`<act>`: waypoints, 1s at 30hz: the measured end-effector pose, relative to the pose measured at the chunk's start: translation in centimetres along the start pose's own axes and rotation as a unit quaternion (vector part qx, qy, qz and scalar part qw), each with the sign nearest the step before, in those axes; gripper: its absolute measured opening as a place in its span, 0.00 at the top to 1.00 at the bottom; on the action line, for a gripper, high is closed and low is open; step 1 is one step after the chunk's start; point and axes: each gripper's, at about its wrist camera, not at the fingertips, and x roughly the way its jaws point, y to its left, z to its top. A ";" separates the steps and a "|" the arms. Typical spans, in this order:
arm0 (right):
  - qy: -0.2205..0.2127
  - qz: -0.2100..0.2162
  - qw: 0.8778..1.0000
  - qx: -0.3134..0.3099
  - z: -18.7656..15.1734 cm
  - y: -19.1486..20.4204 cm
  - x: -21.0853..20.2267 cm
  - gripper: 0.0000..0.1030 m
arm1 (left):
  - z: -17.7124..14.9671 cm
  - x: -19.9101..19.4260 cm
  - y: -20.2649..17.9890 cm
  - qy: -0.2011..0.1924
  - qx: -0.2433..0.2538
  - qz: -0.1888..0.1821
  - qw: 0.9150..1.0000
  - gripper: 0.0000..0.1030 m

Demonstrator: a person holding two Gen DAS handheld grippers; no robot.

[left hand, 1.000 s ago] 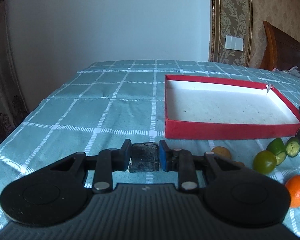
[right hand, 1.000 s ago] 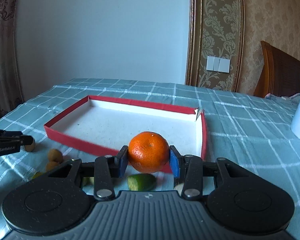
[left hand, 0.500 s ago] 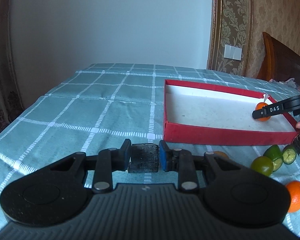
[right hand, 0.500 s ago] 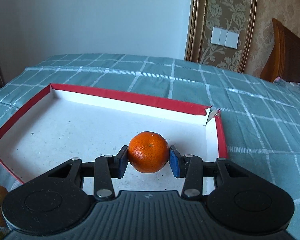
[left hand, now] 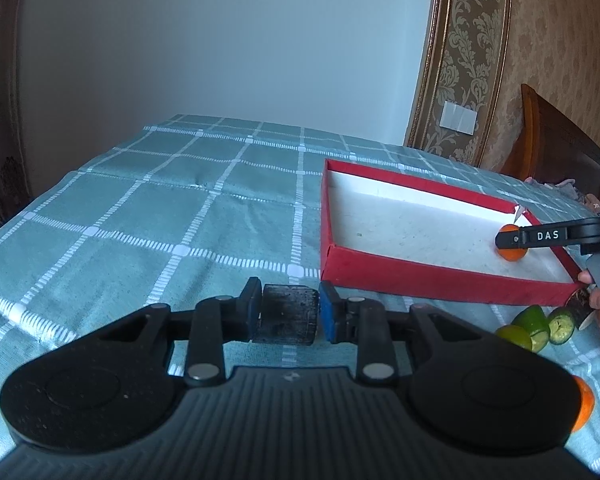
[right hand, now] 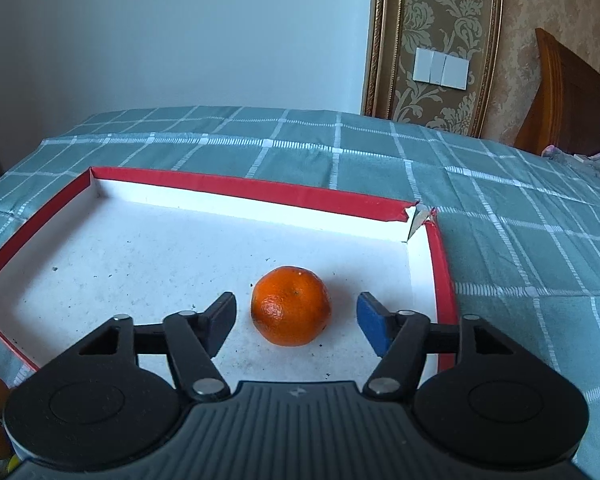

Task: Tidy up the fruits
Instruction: 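Lower the orange into the red tray and open the right tool while the left tool lifts the bark chunk, then carry the dark bark chunk into the red tray and open the left tool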

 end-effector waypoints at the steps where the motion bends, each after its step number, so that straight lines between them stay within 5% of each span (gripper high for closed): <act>1: -0.006 -0.001 1.000 0.000 0.0 -0.1 -0.6 0.33 | 0.0 0.0 0.0 0.000 0.000 0.000 1.000 0.73; 7: -0.039 0.016 0.999 0.021 -2.0 -2.1 -6.1 0.33 | 0.1 0.0 0.1 0.000 -0.004 -0.003 1.000 0.73; 15: -0.040 0.042 0.998 0.017 -9.0 -3.7 -12.9 0.33 | 0.1 0.0 0.1 0.000 -0.002 -0.002 1.000 0.73; 22: -0.001 0.034 0.999 0.022 -11.1 -3.2 -11.6 0.33 | 0.1 -0.4 -0.5 0.002 0.020 0.014 1.000 0.73; 30: -0.011 0.025 0.999 0.019 -11.2 -3.1 -10.8 0.33 | 1.1 -1.8 -1.8 -0.008 0.024 -0.003 1.000 0.74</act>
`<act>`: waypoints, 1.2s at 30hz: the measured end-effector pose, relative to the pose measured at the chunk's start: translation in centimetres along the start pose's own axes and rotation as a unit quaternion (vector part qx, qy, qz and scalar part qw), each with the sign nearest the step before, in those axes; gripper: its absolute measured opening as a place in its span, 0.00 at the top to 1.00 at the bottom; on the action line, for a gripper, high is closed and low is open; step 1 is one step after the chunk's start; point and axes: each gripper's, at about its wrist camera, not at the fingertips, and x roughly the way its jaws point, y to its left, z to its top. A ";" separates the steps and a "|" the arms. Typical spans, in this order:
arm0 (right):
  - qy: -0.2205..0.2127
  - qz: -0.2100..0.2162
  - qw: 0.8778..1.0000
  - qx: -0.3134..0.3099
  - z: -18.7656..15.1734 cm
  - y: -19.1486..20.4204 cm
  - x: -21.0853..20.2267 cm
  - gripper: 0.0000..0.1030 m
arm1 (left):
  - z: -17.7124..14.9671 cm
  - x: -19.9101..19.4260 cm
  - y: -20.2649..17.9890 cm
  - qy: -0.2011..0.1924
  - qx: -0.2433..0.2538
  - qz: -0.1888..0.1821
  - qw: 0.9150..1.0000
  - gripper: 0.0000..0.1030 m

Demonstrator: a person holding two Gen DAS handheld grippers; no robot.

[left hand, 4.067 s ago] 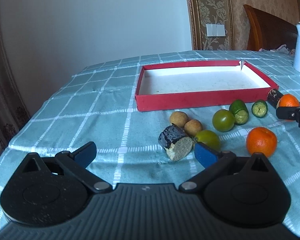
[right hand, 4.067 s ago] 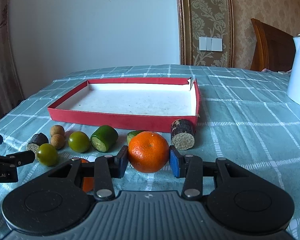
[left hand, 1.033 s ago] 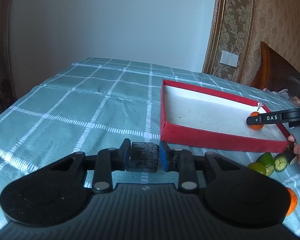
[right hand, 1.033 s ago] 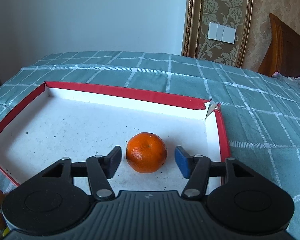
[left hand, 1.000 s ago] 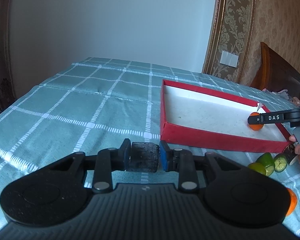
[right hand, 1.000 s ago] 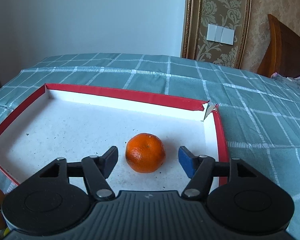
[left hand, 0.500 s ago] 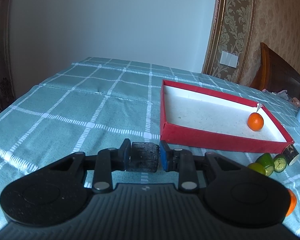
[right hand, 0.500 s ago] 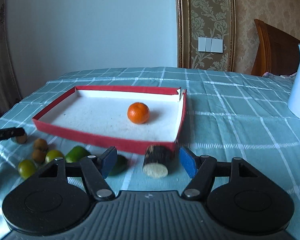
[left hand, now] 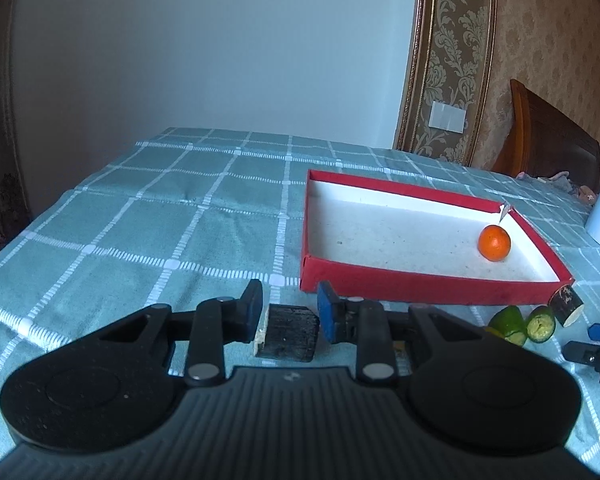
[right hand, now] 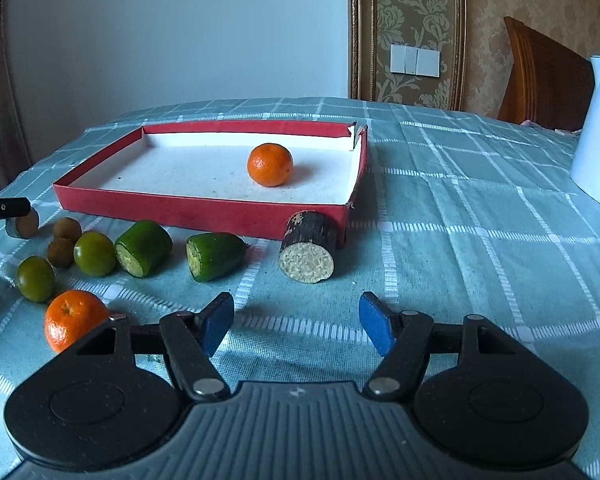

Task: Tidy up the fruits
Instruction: 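Carry the dark bark chunk into the red tray and open the left tool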

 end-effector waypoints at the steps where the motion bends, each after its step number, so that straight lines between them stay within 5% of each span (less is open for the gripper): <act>1: -0.001 0.001 1.000 0.001 0.0 0.0 0.0 0.33 | 0.3 -0.1 -0.3 -0.002 0.002 -0.004 1.000 0.76; 8: 0.002 -0.002 1.000 -0.002 0.0 0.0 0.4 0.33 | 1.7 -0.5 -0.7 0.000 0.015 -0.025 1.000 0.72; 9: 0.002 0.000 1.000 -0.001 0.0 0.0 0.4 0.33 | 1.6 -0.8 -0.6 0.001 0.014 -0.025 1.000 0.66; 11: 0.002 0.004 1.000 0.001 0.0 -0.1 0.4 0.30 | 1.1 -1.4 -0.5 0.001 0.016 -0.026 1.000 0.32; 14: 0.004 0.002 1.000 -0.004 0.0 0.1 0.4 0.29 | 0.1 -2.1 -0.8 -0.006 0.025 -0.023 0.999 0.19; 16: 0.004 0.002 1.000 -0.004 0.0 0.1 0.3 0.29 | -0.5 -1.9 -1.3 -0.005 0.037 -0.009 0.999 0.19; 18: 0.004 0.002 1.000 -0.005 0.0 0.2 0.4 0.29 | -1.0 -1.0 -1.9 0.002 0.052 0.016 0.999 0.34; 20: 0.004 0.002 1.000 -0.005 0.0 0.2 0.3 0.29 | -1.5 -0.1 -2.1 0.021 0.055 0.019 0.998 0.61; 23: 0.004 0.001 1.000 -0.005 0.0 0.2 0.4 0.29 | -2.1 1.1 -1.6 0.046 0.036 0.022 0.998 0.73; 36: 0.004 0.002 1.000 -0.005 0.0 0.2 0.3 0.29 | 1.3 0.5 -3.4 0.002 0.053 0.002 0.999 0.74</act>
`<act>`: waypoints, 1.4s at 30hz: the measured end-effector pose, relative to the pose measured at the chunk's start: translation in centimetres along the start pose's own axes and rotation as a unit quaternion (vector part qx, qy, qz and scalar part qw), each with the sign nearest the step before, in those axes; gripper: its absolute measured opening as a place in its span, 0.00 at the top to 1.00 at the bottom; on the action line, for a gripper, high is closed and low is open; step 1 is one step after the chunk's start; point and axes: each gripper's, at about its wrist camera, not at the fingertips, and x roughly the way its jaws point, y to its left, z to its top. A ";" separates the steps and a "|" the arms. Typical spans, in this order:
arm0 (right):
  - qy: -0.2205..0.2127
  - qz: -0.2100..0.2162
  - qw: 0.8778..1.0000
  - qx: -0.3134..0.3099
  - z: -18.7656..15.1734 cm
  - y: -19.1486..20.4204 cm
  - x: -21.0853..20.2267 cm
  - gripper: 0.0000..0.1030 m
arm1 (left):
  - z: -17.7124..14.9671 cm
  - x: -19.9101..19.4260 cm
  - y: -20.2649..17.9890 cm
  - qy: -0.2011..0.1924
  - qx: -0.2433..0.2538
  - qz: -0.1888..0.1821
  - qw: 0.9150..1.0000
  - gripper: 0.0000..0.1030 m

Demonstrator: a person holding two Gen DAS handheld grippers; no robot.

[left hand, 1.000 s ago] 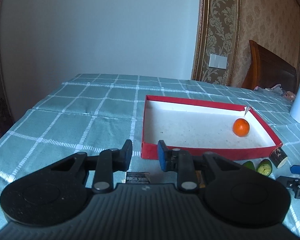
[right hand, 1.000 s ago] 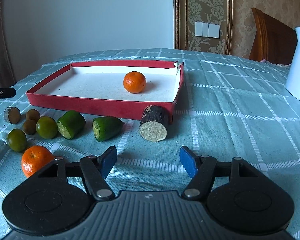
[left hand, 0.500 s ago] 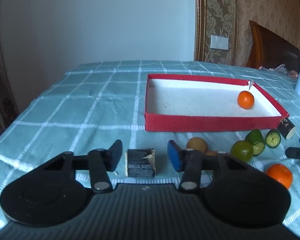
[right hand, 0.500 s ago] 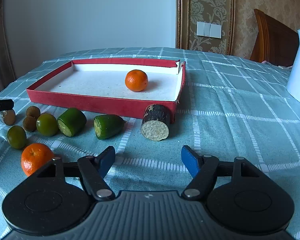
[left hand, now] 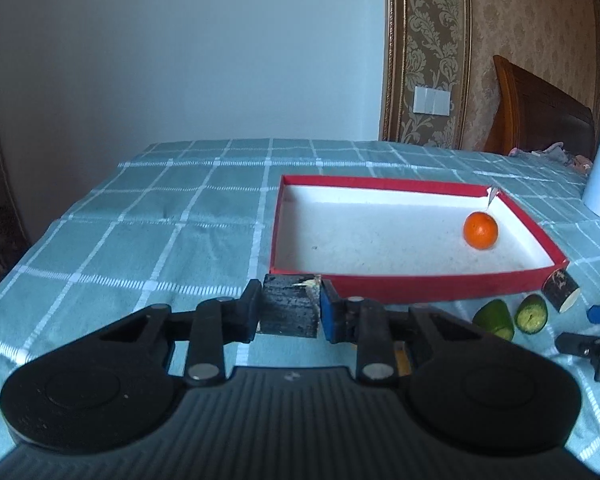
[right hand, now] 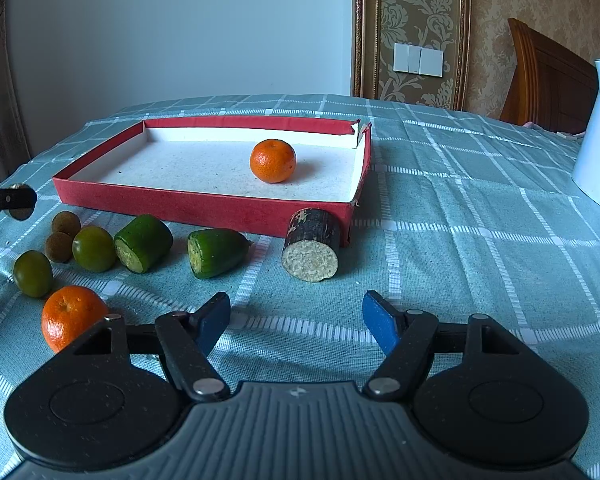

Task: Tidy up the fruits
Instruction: 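Carry the dark bark chunk into the red tray and open the left tool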

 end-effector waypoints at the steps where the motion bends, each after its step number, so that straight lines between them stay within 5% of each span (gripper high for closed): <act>1: 0.000 0.000 1.000 0.000 0.0 0.0 0.0 0.29 | 0.6 0.2 -0.3 -0.005 0.003 -0.003 1.000 0.74; 10: 0.000 0.000 1.000 0.000 0.0 0.0 0.0 0.29 | 4.6 6.0 -4.0 -0.003 0.030 0.004 1.000 0.74; 22: 0.000 0.000 1.000 0.000 0.0 0.1 0.0 0.29 | 5.5 12.8 -4.0 0.032 0.006 0.044 0.999 0.74; 42: 0.001 -0.001 1.000 -0.002 0.1 0.2 -0.1 0.28 | 4.2 14.7 -3.6 0.053 0.016 0.055 0.997 0.73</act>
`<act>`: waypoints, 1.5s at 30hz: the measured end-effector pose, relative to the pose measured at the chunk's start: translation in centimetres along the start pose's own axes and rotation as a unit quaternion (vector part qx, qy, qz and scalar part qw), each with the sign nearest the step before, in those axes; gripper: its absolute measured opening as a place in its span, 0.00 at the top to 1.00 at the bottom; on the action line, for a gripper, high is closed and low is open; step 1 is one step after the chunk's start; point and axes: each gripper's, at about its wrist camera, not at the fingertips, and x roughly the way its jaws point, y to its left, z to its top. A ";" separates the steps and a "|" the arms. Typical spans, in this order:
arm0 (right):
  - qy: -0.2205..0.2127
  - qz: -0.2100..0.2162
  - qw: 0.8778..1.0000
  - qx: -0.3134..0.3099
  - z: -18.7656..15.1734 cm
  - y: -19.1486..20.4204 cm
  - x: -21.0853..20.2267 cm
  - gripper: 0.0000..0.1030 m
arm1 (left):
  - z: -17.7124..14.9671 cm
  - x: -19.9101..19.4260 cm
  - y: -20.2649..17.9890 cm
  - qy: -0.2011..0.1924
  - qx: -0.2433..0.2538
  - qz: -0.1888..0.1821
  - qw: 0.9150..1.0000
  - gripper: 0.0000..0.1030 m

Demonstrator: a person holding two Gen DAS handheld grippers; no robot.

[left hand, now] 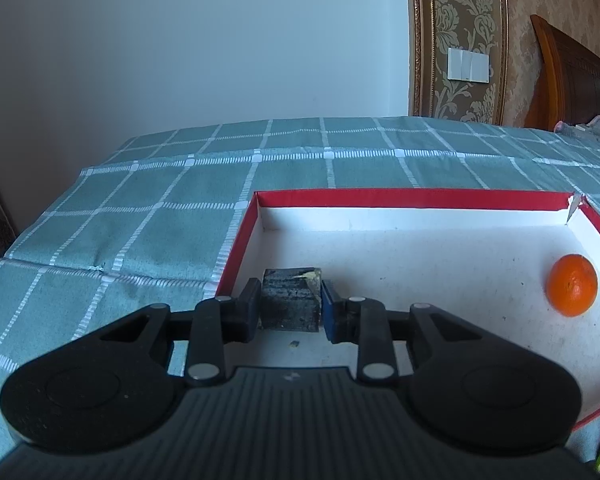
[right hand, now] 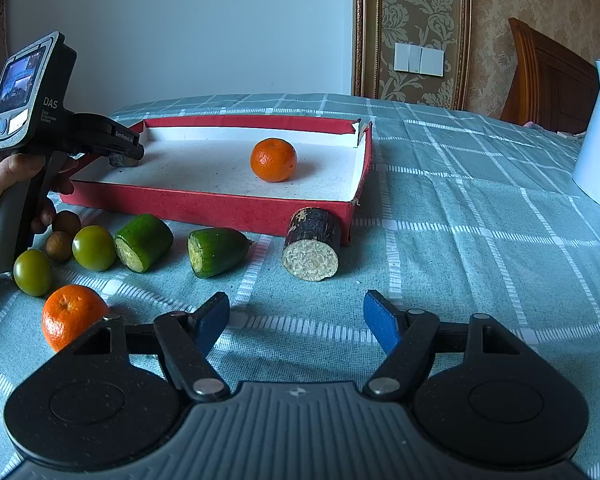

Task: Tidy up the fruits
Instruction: 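Carry the dark bark chunk into the red tray and open the left tool, then move the right tool to the round wooden log slice and grasp it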

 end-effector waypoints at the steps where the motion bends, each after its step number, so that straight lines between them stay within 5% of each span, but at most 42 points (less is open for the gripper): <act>1: 0.000 0.000 1.000 0.000 0.0 0.0 0.0 0.28 | 0.0 -0.1 0.0 0.001 0.000 0.001 1.000 0.71; 6: 0.000 0.000 1.000 0.000 0.0 0.0 0.0 0.28 | -0.5 -1.4 0.2 0.001 0.004 -0.003 1.000 0.62; 11: 0.000 0.000 1.000 0.000 0.0 0.0 0.0 0.28 | -1.1 -4.2 0.3 -0.015 0.011 -0.022 1.000 0.35; 21: -0.002 0.005 1.000 0.006 0.0 -0.2 -0.1 0.28 | -4.6 -11.0 2.6 -0.060 -0.007 -0.023 0.998 0.19; 34: -0.032 -0.021 0.999 0.011 2.1 -0.5 0.5 0.34 | -9.2 -12.2 6.9 -0.020 -0.063 -0.018 0.998 0.18; 45: -0.006 -0.006 1.000 0.005 2.6 0.0 2.8 0.64 | -9.4 -11.1 8.2 0.007 -0.100 -0.057 0.993 0.15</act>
